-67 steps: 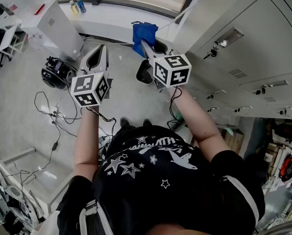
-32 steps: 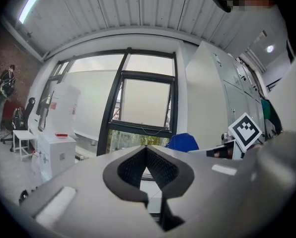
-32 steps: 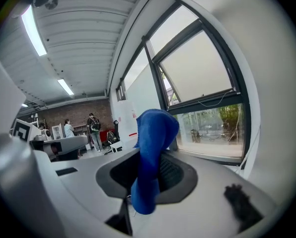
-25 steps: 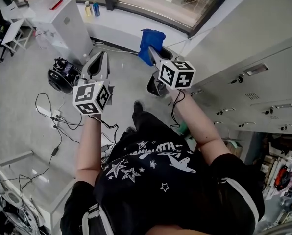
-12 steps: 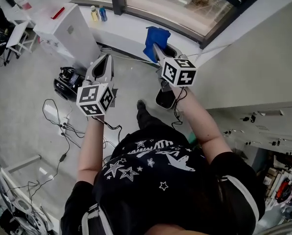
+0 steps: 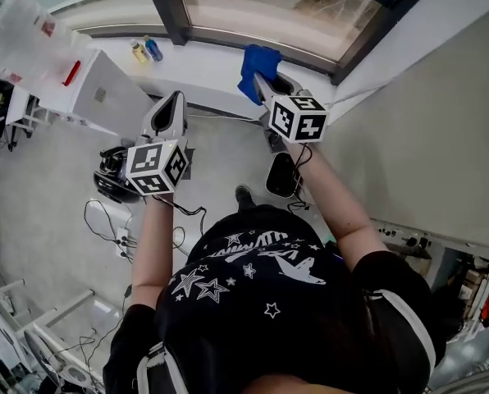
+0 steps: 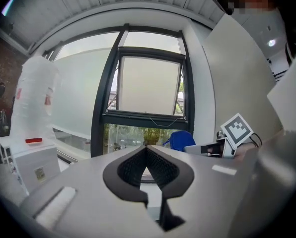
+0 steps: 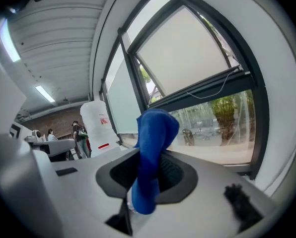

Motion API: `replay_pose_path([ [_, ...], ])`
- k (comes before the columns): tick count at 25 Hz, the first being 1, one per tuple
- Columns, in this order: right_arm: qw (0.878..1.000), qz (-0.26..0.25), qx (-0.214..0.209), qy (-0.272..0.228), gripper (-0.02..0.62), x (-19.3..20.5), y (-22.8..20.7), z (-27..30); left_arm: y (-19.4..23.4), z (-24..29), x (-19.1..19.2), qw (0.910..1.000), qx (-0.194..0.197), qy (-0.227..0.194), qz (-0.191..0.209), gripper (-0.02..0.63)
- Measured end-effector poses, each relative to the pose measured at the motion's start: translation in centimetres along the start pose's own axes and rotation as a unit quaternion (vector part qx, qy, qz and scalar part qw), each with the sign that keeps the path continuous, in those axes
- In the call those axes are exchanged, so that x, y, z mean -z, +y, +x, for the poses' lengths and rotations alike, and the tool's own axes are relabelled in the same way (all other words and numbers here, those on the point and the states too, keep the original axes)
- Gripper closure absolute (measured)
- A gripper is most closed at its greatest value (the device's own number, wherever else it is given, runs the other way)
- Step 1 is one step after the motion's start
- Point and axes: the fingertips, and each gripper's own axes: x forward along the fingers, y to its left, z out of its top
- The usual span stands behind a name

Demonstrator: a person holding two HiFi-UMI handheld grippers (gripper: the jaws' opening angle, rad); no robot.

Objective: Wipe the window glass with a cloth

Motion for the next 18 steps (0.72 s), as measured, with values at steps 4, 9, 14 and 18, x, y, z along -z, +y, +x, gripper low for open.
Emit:
replay_pose_path([
  [4,1.000,0.012,0.017,-0.001,0.509,-0.5,-3.3,1.0,-0.6,4.2,-0.5,0.9997,0.021,0.008,0.007,0.597],
  [9,0.998,0.037,0.047,-0.012,0.509,-0.6,-6.9,0.7,-1.9,8.2,-1.0,0.9984,0.052,0.013,0.016,0.597],
  [14,0.996,0.049,0.075,-0.010,0.509,0.2,-9.4,-0.1,-3.3,11.3,-0.9,0.9961,0.083,0.023,0.019,0.597],
  [18,0.994,0.052,0.098,-0.012,0.509,0.2,-10.4,0.0,-3.6,13.5,-0.8,0.9934,0.109,0.027,0.021,0.597],
])
